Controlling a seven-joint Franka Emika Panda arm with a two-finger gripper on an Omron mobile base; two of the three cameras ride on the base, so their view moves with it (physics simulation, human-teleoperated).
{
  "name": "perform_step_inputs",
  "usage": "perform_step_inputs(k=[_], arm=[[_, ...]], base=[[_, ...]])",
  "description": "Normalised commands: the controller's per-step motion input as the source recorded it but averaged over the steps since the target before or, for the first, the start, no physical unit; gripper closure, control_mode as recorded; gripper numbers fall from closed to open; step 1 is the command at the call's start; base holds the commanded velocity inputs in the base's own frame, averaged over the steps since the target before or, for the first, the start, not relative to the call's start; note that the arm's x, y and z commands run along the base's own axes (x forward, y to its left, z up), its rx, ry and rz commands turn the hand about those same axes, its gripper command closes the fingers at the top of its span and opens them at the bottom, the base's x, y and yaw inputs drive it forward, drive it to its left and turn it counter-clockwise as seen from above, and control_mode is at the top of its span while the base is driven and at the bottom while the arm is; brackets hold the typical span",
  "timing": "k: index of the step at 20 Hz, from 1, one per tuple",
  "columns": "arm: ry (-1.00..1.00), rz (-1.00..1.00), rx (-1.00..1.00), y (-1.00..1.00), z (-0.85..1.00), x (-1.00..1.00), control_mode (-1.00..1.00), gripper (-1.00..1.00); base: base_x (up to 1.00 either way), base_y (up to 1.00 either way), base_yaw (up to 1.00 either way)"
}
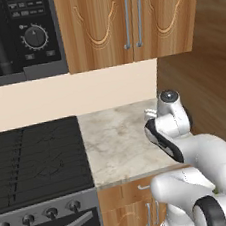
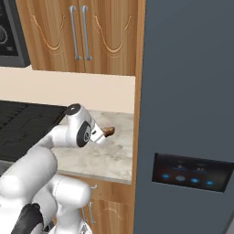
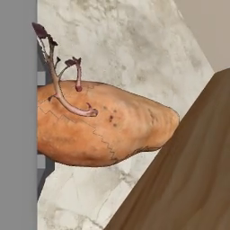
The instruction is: Place the potato in the correct fridge rack based on whether it is a fruit or vegetable. Finally, close the fridge door.
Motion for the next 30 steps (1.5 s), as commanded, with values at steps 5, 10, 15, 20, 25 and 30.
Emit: perform_step_inputs(k=[5, 10, 15, 20, 25, 30], arm=[[0.00, 0.19, 0.03, 0.74, 1.00, -0.57, -1.00, 1.00], [0.09, 0.25, 0.03, 0.56, 0.97, -0.61, -1.00, 1.00], [0.24, 0.26, 0.00, 0.50, 0.87, -0.38, -1.00, 1.00], [0.01, 0.04, 0.00, 0.04, 0.10, -0.07, -1.00, 1.00], [0.00, 0.00, 0.00, 0.00, -0.03, -0.81, -1.00, 1.00], [0.00, 0.00, 0.00, -0.01, -0.14, -1.00, -1.00, 1.00]], base=[[0.00, 0.00, 0.00], [0.00, 0.00, 0.00], [0.00, 0.00, 0.00], [0.00, 0.00, 0.00], [0.00, 0.00, 0.00], [0.00, 0.00, 0.00]])
